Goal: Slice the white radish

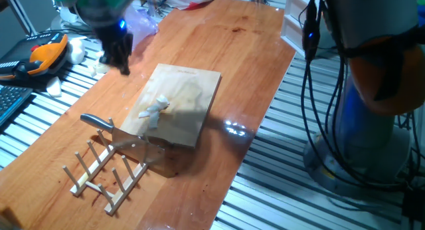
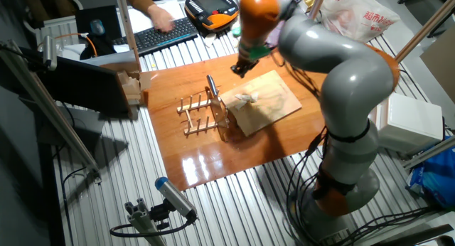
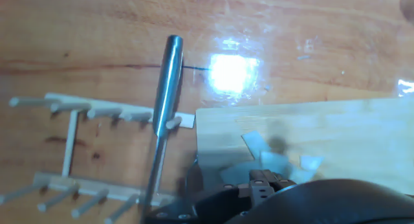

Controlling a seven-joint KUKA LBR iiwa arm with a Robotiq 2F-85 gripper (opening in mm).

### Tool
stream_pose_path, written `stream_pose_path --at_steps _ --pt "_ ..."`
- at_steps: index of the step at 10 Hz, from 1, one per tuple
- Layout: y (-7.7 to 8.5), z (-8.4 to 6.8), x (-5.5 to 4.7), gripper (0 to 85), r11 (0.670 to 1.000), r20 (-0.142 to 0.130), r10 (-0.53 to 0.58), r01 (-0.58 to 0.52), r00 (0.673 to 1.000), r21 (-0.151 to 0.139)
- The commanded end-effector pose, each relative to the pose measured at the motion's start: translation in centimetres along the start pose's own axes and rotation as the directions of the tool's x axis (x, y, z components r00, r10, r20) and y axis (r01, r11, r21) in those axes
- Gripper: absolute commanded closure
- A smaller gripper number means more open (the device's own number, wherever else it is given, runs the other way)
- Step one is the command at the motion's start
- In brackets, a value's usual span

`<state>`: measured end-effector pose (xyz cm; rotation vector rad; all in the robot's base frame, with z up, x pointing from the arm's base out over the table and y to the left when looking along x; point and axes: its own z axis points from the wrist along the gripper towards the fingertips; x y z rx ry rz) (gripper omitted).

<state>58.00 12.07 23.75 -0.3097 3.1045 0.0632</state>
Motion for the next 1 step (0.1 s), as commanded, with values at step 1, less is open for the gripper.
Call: stream_pose_path --at_steps 1 --pt "-6.07 -0.1 1.11 85.0 1.0 -0.001 0.002 -0.002 1.0 -0.002"
